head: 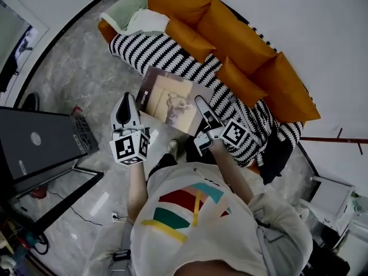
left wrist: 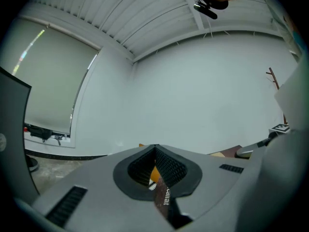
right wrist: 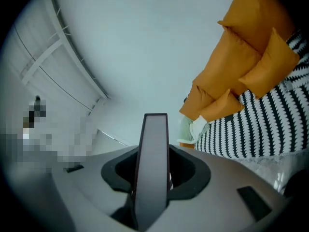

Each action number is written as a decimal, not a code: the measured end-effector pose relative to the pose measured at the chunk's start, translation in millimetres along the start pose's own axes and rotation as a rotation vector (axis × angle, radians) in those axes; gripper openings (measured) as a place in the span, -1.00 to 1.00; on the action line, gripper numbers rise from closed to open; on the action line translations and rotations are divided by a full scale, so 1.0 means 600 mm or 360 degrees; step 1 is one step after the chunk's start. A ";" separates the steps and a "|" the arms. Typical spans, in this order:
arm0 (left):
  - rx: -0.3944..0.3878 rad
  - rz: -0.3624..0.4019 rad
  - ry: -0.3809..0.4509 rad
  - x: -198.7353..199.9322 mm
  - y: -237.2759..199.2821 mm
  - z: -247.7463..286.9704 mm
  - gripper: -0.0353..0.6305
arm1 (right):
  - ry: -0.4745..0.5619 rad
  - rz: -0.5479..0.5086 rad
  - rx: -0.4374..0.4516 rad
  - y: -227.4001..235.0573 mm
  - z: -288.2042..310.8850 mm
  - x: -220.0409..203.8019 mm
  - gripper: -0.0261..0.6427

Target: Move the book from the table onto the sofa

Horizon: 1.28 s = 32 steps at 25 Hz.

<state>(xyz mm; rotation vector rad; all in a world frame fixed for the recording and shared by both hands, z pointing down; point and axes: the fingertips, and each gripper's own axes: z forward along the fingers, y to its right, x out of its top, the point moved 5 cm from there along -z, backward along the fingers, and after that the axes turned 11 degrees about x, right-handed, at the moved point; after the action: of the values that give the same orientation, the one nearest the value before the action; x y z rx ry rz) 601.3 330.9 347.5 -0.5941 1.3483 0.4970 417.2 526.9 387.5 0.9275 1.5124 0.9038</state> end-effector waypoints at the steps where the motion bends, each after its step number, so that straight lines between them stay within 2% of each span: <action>1: -0.0017 0.0000 -0.0009 -0.002 0.002 0.006 -0.88 | -0.0023 -0.0022 -0.0014 0.002 -0.001 0.005 -0.46; 3: -0.0061 0.0016 -0.0038 -0.012 0.030 0.039 -0.88 | -0.0052 -0.0009 -0.0055 0.035 -0.006 0.034 -0.46; 6: -0.0124 0.0086 -0.0109 -0.039 0.120 0.133 -0.88 | -0.0047 0.0100 -0.0155 0.137 -0.019 0.115 -0.46; 8: -0.0166 0.0138 -0.0136 -0.043 0.172 0.196 -0.88 | -0.0082 0.0116 -0.0212 0.194 -0.013 0.170 -0.46; 16: -0.0206 0.0191 -0.0101 -0.020 0.281 0.324 -0.88 | -0.0354 -0.0077 -0.0234 0.296 0.042 0.342 -0.46; 19: -0.0170 0.0147 -0.0135 -0.032 0.304 0.351 -0.88 | -0.0522 -0.0187 -0.0274 0.338 0.065 0.389 -0.46; 21: -0.0182 0.0122 -0.0162 -0.042 0.314 0.372 -0.88 | -0.0636 -0.0245 -0.0312 0.362 0.078 0.408 -0.46; 27: -0.0366 0.0145 -0.0284 -0.087 0.330 0.458 -0.88 | -0.0928 -0.0349 -0.0375 0.422 0.132 0.419 -0.46; 32: -0.0464 0.0120 -0.0385 -0.137 0.346 0.501 -0.88 | -0.1319 -0.0426 -0.0398 0.479 0.153 0.402 -0.46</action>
<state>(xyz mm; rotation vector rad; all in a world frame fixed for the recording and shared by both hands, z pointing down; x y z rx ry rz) 678.6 685.1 440.8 -0.6983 1.0781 0.8095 507.8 868.8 543.3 0.7517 0.7601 0.4067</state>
